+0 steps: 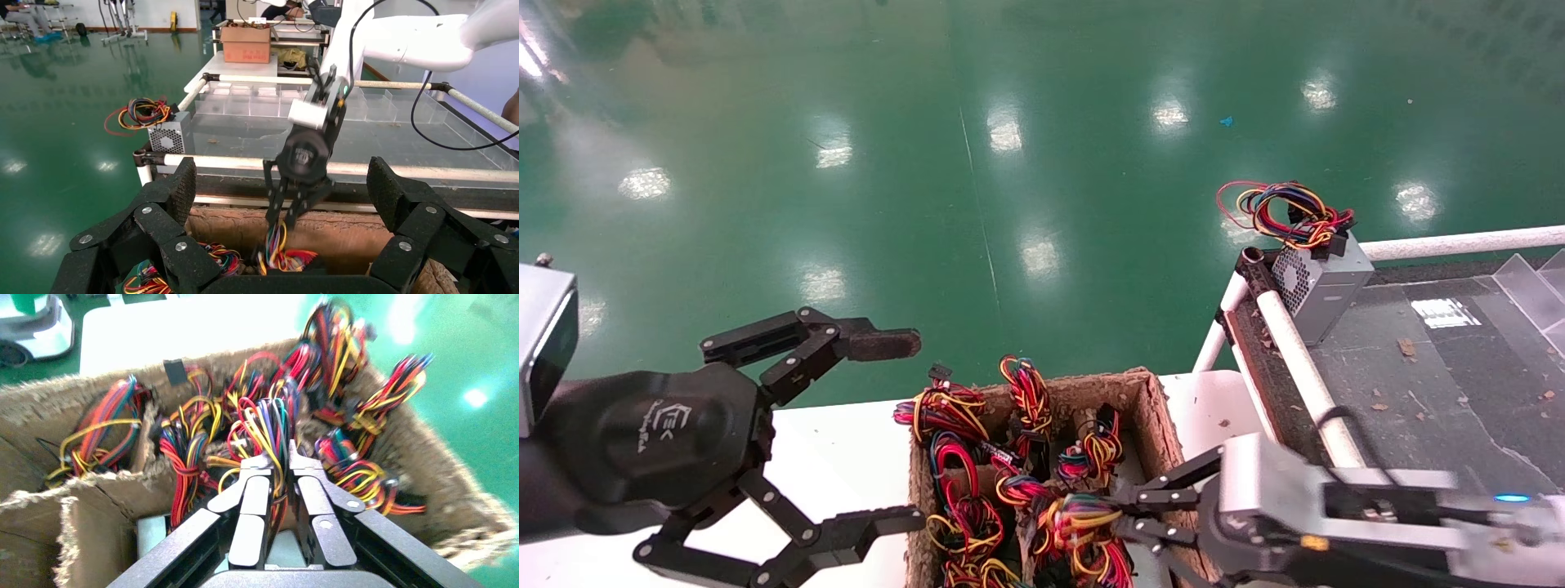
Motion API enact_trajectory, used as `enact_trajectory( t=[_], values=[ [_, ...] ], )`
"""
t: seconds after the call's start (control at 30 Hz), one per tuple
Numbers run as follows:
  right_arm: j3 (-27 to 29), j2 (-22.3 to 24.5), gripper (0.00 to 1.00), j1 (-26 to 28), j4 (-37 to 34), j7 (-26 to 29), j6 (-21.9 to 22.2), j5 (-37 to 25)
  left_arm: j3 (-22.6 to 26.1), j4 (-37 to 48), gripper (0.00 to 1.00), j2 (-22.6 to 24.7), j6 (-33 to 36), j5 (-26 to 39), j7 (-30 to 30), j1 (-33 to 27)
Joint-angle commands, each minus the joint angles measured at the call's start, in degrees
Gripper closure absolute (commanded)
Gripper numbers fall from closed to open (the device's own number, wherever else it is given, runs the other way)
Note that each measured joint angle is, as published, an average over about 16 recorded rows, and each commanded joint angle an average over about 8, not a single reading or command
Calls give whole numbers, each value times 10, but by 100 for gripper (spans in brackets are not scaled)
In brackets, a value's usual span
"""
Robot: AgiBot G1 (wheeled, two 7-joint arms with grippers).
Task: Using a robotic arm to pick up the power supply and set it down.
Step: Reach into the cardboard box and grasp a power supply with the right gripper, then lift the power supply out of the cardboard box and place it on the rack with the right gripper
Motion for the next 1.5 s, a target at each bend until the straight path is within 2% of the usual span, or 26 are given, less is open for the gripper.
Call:
enact_trajectory(
  t=[0.03, 0.4, 0.7, 0.9, 1.1, 1.33, 1.5],
  values=[
    [11, 10, 100, -5, 1, -10, -5, 19, 0, 0, 0, 0, 0, 0, 0, 0],
    [101, 95, 100, -9, 2, -53, -47, 146, 0, 0, 0, 0, 0, 0, 0, 0],
    [171, 143, 100, 17, 1, -68, -29, 210, 0, 0, 0, 0, 0, 0, 0, 0],
    [203, 167, 100, 28, -1, -73, -2, 224, 0, 0, 0, 0, 0, 0, 0, 0],
    [228, 198, 100, 14, -7, -77, 32, 215, 0, 0, 0, 0, 0, 0, 0, 0],
    [262, 236, 100, -43, -32, -90, 81, 195, 0, 0, 0, 0, 0, 0, 0, 0],
    [299, 253, 100, -101, -69, -110, 99, 194, 1, 0, 0, 0, 0, 0, 0, 0]
  ],
)
